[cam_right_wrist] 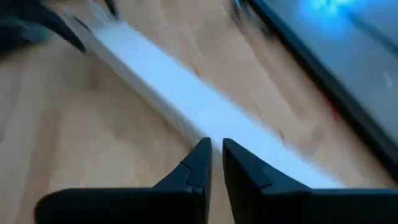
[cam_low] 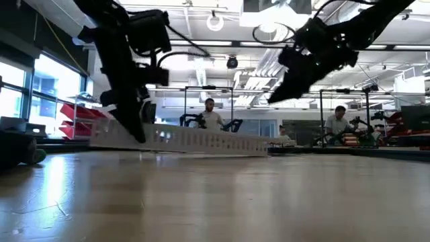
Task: Ziptie cables
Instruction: Close the white cable duct
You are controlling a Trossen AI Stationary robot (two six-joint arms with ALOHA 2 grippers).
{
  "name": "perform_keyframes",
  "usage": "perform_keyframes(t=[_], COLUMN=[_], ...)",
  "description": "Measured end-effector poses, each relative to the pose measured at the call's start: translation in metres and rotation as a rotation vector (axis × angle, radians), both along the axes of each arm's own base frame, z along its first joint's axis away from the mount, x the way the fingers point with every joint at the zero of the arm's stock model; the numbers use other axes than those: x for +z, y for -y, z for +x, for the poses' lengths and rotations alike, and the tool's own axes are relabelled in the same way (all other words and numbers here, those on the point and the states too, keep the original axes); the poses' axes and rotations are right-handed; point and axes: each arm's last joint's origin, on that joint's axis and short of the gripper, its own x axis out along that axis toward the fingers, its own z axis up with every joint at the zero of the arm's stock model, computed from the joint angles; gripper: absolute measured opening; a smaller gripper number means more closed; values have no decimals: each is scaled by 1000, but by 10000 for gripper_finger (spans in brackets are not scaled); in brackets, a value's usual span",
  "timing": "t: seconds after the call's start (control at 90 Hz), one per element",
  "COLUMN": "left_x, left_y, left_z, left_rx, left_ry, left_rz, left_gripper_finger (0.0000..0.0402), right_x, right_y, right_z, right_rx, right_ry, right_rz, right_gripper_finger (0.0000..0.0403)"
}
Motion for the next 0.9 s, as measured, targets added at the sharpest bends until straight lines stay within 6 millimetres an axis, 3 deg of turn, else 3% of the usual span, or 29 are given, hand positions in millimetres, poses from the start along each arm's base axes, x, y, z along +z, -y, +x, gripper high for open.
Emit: perform_keyframes(t=[0.233, 0.378, 0.533, 0.778, 0.9], left_x=[4, -5, -13, -14, -15], left_y=[1, 2, 8, 16, 16], left_z=[22, 28, 32, 33, 33], left_rx=[-198, -251, -260, -285, -286], left_ry=[126, 116, 109, 97, 95], left_rz=[183, 205, 199, 218, 213], left_gripper_finger=[310, 310, 310, 310, 310], right_x=[-2, 1, -7, -51, -58], right_y=[-22, -39, -42, -40, -32], right_z=[33, 51, 64, 92, 112], right_rx=[251, 362, 422, 556, 532], right_ry=[103, 99, 71, -17, -49], right_rz=[-235, -321, -362, -330, -364], right_gripper_finger=[137, 205, 264, 288, 289])
